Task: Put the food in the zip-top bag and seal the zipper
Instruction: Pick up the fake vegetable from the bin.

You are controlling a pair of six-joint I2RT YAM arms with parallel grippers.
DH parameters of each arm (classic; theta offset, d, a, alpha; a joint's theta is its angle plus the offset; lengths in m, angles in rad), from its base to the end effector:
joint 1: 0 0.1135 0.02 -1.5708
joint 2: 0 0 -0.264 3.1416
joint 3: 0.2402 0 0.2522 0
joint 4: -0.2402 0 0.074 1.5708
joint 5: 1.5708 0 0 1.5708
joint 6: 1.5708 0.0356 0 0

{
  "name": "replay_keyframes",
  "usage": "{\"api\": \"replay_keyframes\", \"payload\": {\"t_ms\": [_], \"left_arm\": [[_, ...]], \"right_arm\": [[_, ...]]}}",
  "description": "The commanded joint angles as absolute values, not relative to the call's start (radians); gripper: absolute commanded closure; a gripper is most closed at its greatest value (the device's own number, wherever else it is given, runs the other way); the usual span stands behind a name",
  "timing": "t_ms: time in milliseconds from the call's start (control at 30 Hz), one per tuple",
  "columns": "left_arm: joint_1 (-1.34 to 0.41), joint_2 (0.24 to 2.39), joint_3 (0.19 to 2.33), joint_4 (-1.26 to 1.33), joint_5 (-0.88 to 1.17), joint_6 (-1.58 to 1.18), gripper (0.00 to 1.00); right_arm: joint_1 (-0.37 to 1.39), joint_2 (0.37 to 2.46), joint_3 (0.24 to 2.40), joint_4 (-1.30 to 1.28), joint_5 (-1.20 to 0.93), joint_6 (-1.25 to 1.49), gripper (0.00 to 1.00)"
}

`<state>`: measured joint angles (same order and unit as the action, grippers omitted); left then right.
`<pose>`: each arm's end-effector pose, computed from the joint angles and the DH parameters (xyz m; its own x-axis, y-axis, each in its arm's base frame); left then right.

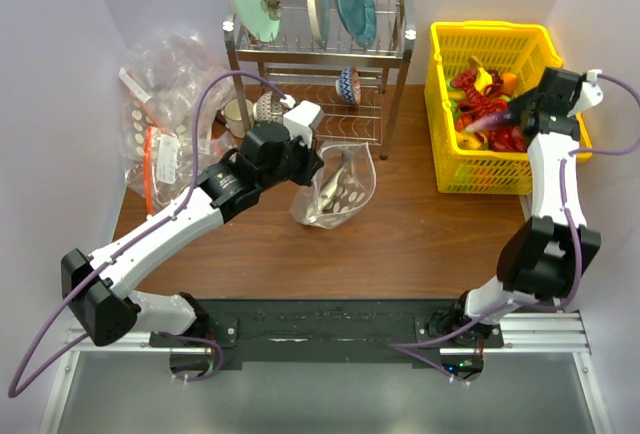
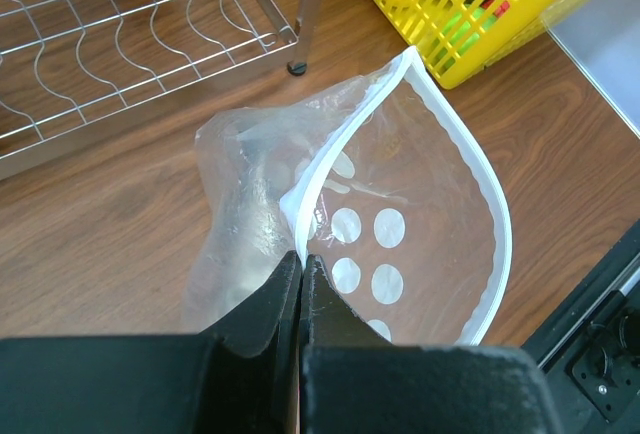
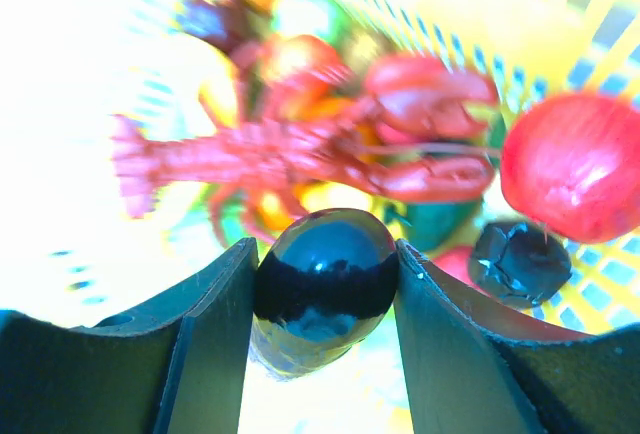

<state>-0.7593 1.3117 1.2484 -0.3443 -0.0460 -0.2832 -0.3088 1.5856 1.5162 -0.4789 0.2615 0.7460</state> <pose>0.2196 -0.2062 0.3696 -0.4597 0.0514 -0.8866 0.5506 0.7998 -0.2390 0.3449 -0.1197 0.3638 -0.0228 0.6954 -0.7182 0.7070 0.5191 0.4803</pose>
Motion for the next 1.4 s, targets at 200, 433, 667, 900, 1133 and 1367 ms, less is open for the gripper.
{"api": "replay_keyframes", "payload": {"t_ms": [200, 433, 667, 900, 1133, 1367], "left_arm": [[-0.756, 1.322, 1.318, -0.316, -0.017, -0.259, 1.00], [-0.758, 1.338, 1.347, -0.331, -0.012, -0.232, 1.00], [-0.756, 1.344, 1.353, -0.337, -0.021, -0.222, 1.00], [-0.756, 1.368, 1.385, -0.347, -0.005, -0.219, 1.00], [-0.756, 1.387, 1.407, -0.354, 0.017, -0.224, 1.00], [-0.756, 1.402, 1.430, -0.344, 0.040, -0.233, 1.00]], "right_arm": [[-0.313, 1.307, 1.402, -0.263, 0.200, 0.630, 0.52], [-0.311, 1.154, 1.333, -0.186, 0.019, 0.685, 0.53], [-0.295, 1.086, 1.254, -0.154, -0.295, 0.793, 0.53], [-0.080, 1.025, 1.218, -0.117, -0.377, 0.710, 0.53], [0.055, 0.951, 1.144, -0.080, -0.446, 0.678, 0.53], [0.166, 0.916, 1.019, -0.058, -0.433, 0.614, 0.53]]}}
